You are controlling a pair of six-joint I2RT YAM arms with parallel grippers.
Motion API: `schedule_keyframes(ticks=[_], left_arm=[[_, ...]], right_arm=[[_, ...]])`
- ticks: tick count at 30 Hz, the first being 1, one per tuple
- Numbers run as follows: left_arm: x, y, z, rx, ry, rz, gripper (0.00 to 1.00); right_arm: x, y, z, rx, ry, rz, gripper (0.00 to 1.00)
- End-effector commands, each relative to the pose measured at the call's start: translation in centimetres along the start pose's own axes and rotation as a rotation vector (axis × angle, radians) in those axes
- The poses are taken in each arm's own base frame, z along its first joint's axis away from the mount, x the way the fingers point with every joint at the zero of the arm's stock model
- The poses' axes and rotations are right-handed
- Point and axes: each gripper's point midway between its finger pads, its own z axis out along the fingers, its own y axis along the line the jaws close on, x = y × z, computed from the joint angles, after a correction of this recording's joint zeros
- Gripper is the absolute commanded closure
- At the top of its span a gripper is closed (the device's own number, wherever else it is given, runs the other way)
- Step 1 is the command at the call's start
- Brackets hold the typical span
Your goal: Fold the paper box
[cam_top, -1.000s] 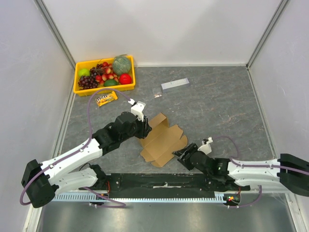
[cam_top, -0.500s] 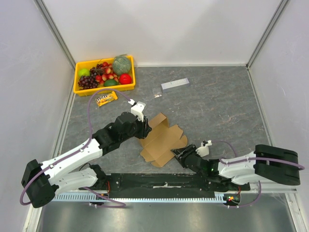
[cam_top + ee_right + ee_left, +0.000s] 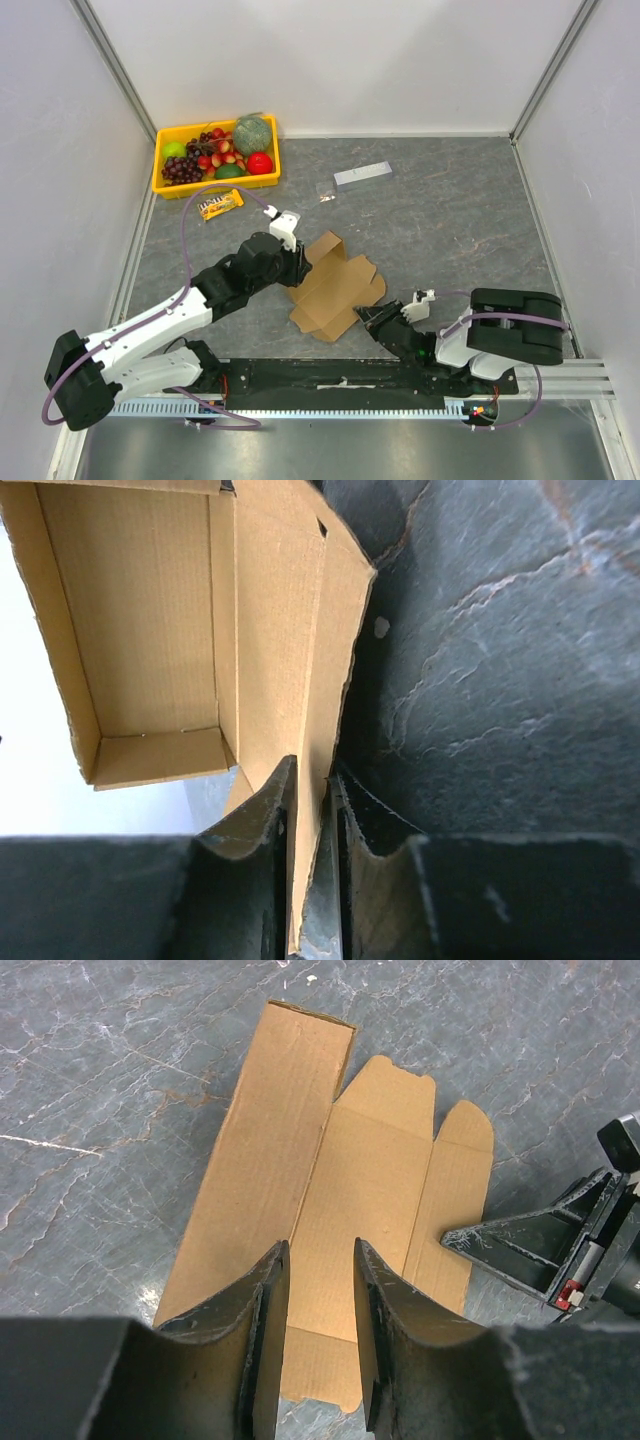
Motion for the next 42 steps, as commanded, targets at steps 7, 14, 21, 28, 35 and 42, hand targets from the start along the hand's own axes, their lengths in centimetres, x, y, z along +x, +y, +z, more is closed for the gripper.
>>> schedule_keyframes(ticks=[7, 14, 21, 28, 35, 42], left_arm=[[-5.2, -0.4, -2.3, 0.014, -0.130, -0.018, 0.60], [-9.6, -1.0, -3.6, 0.023, -0.210, 0.007, 0.60], [-11.8, -1.5, -3.5, 0.038, -0.238, 0.029, 0.60], [-13.1, -1.2, -3.2, 0.030, -0.248, 0.043, 0.61], [-13.3, 0.5, -0.9, 0.037, -0.166, 0.010, 0.64], [-13.7, 4.2, 4.4, -0.008, -0.047, -0.068, 0.38]], right_arm=[[-3.7, -1.9, -1.1, -0.029, -0.111, -0.283, 0.92], [-6.1, 3.3, -3.0, 0.003, -0.192, -0.531, 1.00], [-10.9, 8.2, -7.2, 0.036, -0.197, -0.714, 1.00], [-12.1, 13.3, -10.2, 0.064, -0.108, -0.889, 1.00], [-10.5, 16.0, -10.3, 0.123, 0.139, -1.149, 1.00], [-11.3, 16.2, -9.9, 0.196, 0.311, -1.254, 1.00]])
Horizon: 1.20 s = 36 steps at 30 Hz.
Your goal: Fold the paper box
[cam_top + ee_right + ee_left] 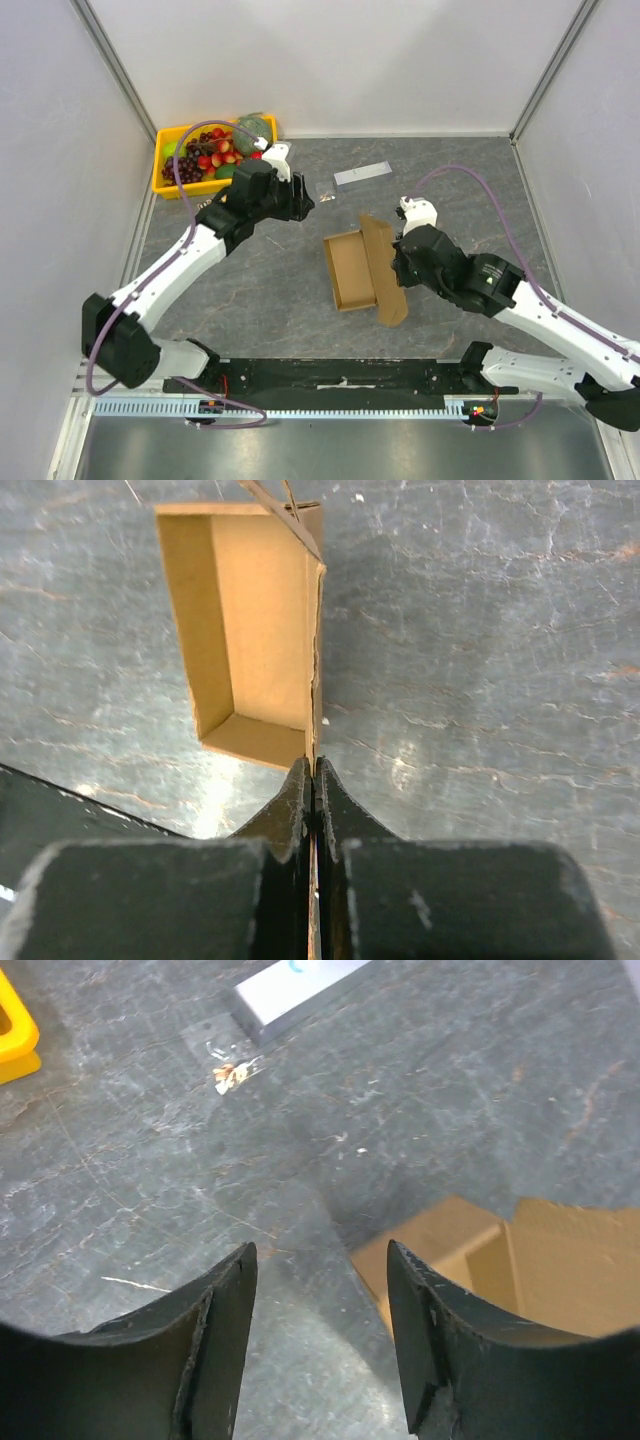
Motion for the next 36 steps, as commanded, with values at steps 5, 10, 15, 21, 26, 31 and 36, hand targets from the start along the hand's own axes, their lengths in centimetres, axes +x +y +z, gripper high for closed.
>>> schedule_keyframes(ticks=[5, 10, 15, 21, 26, 31, 36], left_arm=[[-0.2, 1.8, 7.8, -0.027, 0.117, -0.021, 0.22], [2.5, 3.6, 15.2, -0.098, 0.224, -0.066, 0.07], [3.9, 5.5, 19.7, -0.207, 0.268, -0.052, 0.04], [4.4, 7.4, 21.9, -0.323, 0.250, -0.057, 0.02], [5.1, 8.1, 23.4, -0.365, 0.249, -0.076, 0.02], [6.3, 8.6, 24.3, -0.399, 0.269, -0.065, 0.01], [6.9, 9.8, 24.9, -0.458, 0.286, -0.051, 0.03]], right_arm=[[-0.1, -1.4, -1.2, -0.020, 0.145, -0.125, 1.00], [-0.5, -2.1, -1.2, 0.009, 0.170, -0.126, 1.00], [-1.3, -2.4, -1.4, 0.010, 0.158, -0.135, 1.00], [-1.0, -2.5, -1.2, -0.003, 0.172, -0.139, 1.00], [-0.7, -2.5, -1.2, -0.010, 0.176, -0.137, 1.00], [-1.1, -2.4, -1.3, -0.027, 0.161, -0.133, 1.00], [-1.4, -1.9, -1.3, -0.050, 0.149, -0.132, 1.00]])
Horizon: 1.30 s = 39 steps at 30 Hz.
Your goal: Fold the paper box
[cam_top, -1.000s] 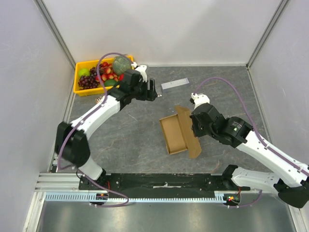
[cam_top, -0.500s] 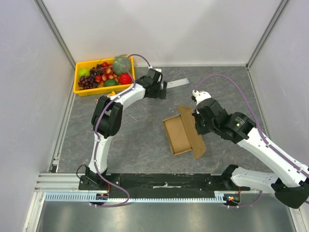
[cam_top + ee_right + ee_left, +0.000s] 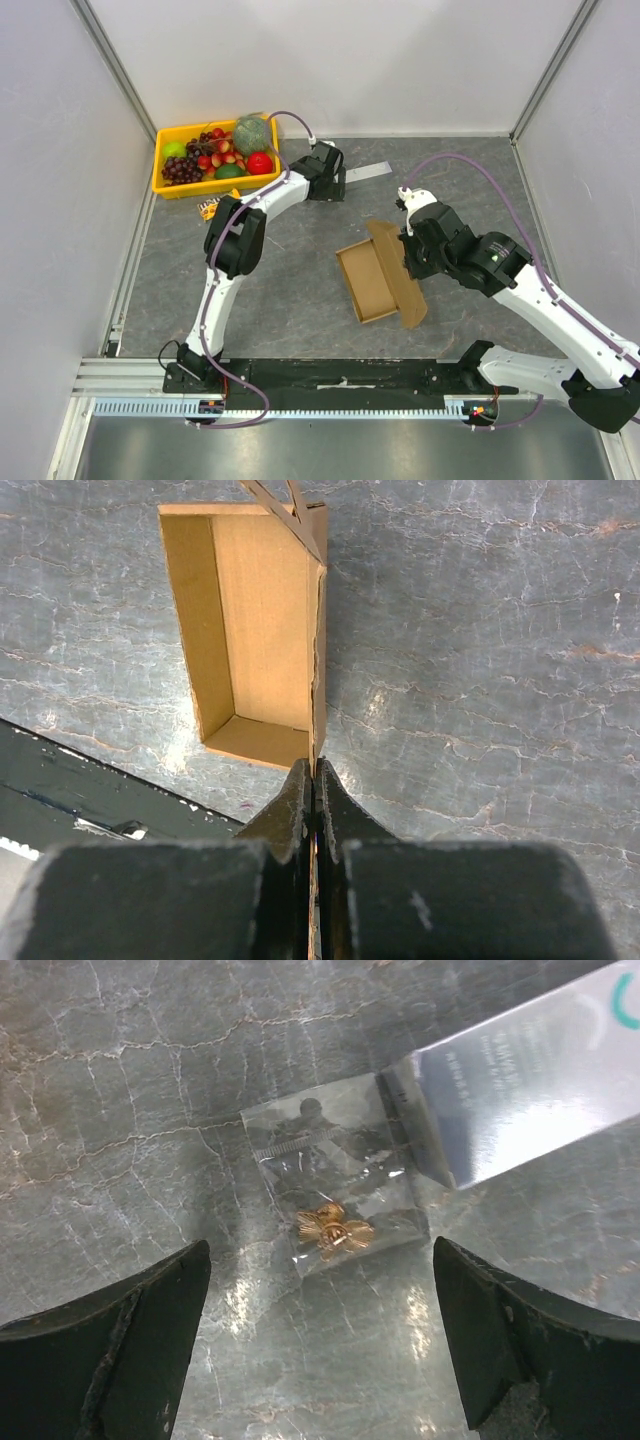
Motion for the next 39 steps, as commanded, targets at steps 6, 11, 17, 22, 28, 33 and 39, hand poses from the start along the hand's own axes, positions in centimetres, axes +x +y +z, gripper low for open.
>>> schedule_keyframes(ticks=[6, 11, 17, 22, 28, 33, 39], left_arm=[[-0.8, -0.1, 2.2, -0.075, 0.012, -0.027, 0.11], [0.0, -0.3, 3.1, -0.077, 0.031, -0.034, 0.18], [1.3, 0.1, 3.5, -0.090, 0.069, -0.028, 0.35], [1.5, 0.2, 3.2, -0.086, 0.076, -0.027, 0.52], [1.1, 0.3, 1.8, -0.076, 0.067, -0.030, 0.63], [-1.1, 0.6, -2.0, -0.057, -0.002, -0.028, 0.63], [-2.3, 1.4, -7.6, -0.017, -0.090, -0.029, 0.63]], right_arm=[[-1.5, 0.7, -1.0, -0.057, -0.065, -0.006, 1.00], [-1.4, 0.6, -1.1, -0.060, -0.070, -0.010, 1.00], [-1.5, 0.5, -1.1, -0.060, -0.075, -0.015, 1.00], [-1.6, 0.6, -1.0, -0.065, -0.079, -0.014, 1.00], [-1.4, 0.5, -0.8, -0.063, -0.078, -0.012, 1.00], [-1.2, 0.9, -0.4, -0.077, -0.055, -0.023, 1.00], [-0.5, 1.9, 0.8, -0.124, 0.006, -0.042, 1.00]])
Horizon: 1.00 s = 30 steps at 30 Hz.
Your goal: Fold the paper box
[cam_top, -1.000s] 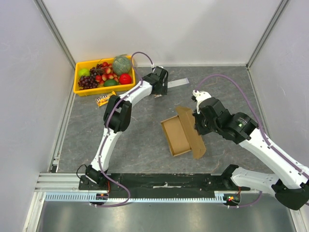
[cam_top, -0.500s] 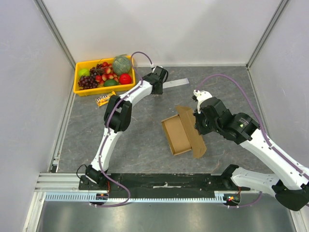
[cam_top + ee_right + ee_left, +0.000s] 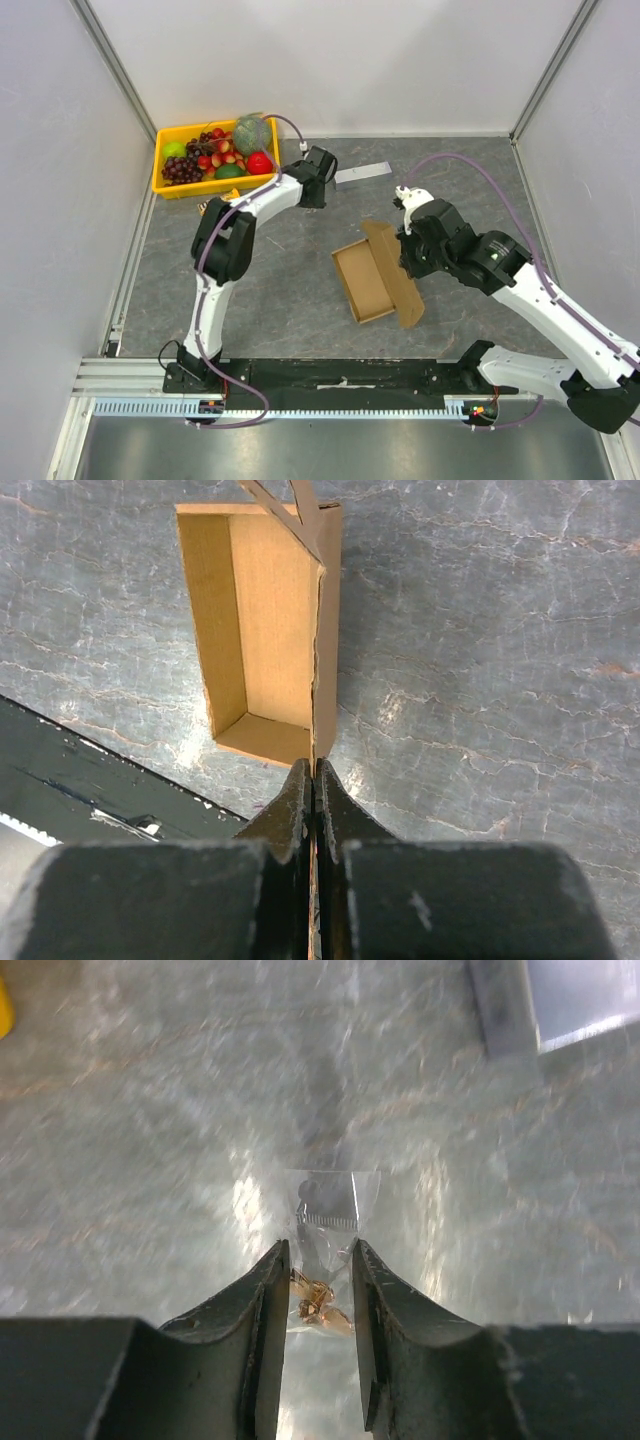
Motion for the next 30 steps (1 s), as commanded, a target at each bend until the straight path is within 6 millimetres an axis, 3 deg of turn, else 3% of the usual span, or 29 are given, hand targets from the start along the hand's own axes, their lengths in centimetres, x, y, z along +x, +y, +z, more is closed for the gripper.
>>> schedule_keyframes(ticks=[1, 6, 12, 18, 23, 27, 30], left_arm=[[-3.9, 0.1, -7.2, 0.084, -0.153, -0.035, 0.64], [-2.6, 1.6, -12.7, 0.144, -0.202, -0.057, 0.64], [1.6, 3.1, -18.8, 0.261, -0.228, -0.113, 0.65], [6.7, 0.1, -24.2, 0.500, -0.214, -0.143, 0.61], [8.9, -3.6, -28.3, 0.630, -0.226, -0.128, 0.61], [9.6, -5.8, -29.7, 0.676, -0.240, -0.111, 0.61], [10.2, -6.8, -29.6, 0.682, -0.224, -0.085, 0.61]], right_arm=[[-0.1, 1.1, 1.1, -0.064, 0.029, -0.039, 1.00], [0.1, 1.3, 2.6, -0.087, 0.073, -0.049, 1.00], [0.3, 1.8, 5.0, -0.120, 0.105, -0.023, 1.00], [0.2, 2.4, 6.6, -0.145, 0.134, -0.039, 1.00], [-0.3, 3.0, 6.8, -0.176, 0.129, -0.038, 1.00], [-0.3, 3.3, 6.4, -0.191, 0.125, -0.039, 1.00], [-0.4, 3.3, 6.2, -0.196, 0.124, -0.044, 1.00]])
